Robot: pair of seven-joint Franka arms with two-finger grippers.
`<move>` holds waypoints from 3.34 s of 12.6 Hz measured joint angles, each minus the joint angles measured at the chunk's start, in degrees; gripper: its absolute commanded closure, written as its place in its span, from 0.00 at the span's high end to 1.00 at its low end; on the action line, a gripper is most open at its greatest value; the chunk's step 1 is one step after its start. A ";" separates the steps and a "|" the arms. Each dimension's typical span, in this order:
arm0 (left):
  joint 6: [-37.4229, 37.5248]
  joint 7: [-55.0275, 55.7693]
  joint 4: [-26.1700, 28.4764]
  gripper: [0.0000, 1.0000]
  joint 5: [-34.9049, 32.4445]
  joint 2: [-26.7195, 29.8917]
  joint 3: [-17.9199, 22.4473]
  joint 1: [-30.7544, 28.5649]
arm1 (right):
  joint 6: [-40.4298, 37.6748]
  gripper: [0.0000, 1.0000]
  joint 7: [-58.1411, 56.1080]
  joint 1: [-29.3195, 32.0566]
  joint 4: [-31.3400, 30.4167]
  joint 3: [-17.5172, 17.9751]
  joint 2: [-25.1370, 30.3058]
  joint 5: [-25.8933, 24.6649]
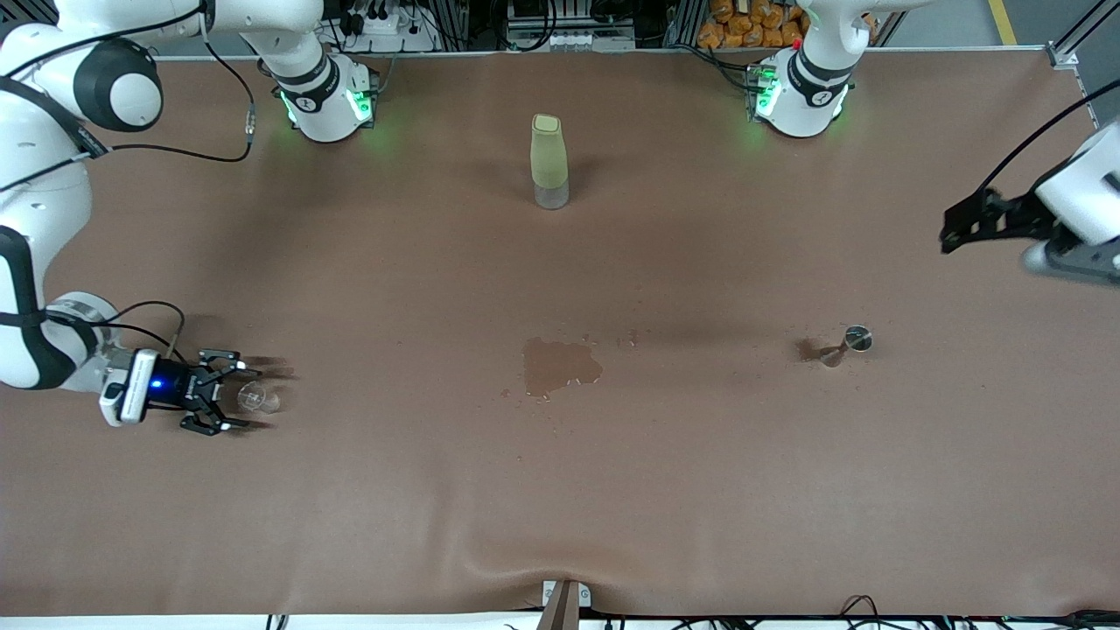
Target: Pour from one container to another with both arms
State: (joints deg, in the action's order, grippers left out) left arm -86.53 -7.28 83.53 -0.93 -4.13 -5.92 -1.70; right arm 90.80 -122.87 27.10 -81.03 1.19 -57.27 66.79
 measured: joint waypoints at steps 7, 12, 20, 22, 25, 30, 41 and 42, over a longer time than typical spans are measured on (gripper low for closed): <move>0.00 7.68 3.09 1.00 0.00 4.36 0.19 0.18 | -0.72 1.00 14.59 0.19 0.36 0.74 6.19 -5.41; 0.00 10.57 4.21 1.00 0.00 6.26 0.10 0.38 | -0.53 1.00 29.32 -3.63 4.68 1.21 8.57 -10.35; -0.14 11.87 5.24 1.00 0.00 4.63 -0.24 0.47 | 4.22 1.00 54.69 -9.06 5.62 1.29 19.47 -21.63; -0.39 11.90 5.23 1.00 0.00 4.52 -0.52 0.69 | 5.33 1.00 60.20 -10.28 5.59 1.29 21.91 -25.01; -0.90 11.91 5.13 1.00 0.00 4.52 -1.41 0.78 | 7.44 1.00 66.09 -11.86 5.17 1.31 24.22 -30.58; -1.09 11.93 4.52 1.00 0.17 4.69 -1.91 0.70 | 9.29 1.00 76.66 -13.83 1.74 1.33 32.17 -43.64; -1.24 11.93 4.11 1.00 2.07 4.88 -1.72 0.24 | 6.69 1.00 106.76 -24.10 -10.74 -8.16 54.26 -57.25; -1.27 11.93 4.11 1.00 2.18 4.88 -1.72 0.28 | 5.48 1.00 109.05 -24.10 -11.13 -8.41 55.39 -58.38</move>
State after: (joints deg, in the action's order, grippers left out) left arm -87.80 4.65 87.64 1.24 0.75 -7.64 -1.42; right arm 96.29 -13.82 3.00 -92.16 -7.22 -1.88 8.42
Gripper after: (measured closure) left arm 0.000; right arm 0.000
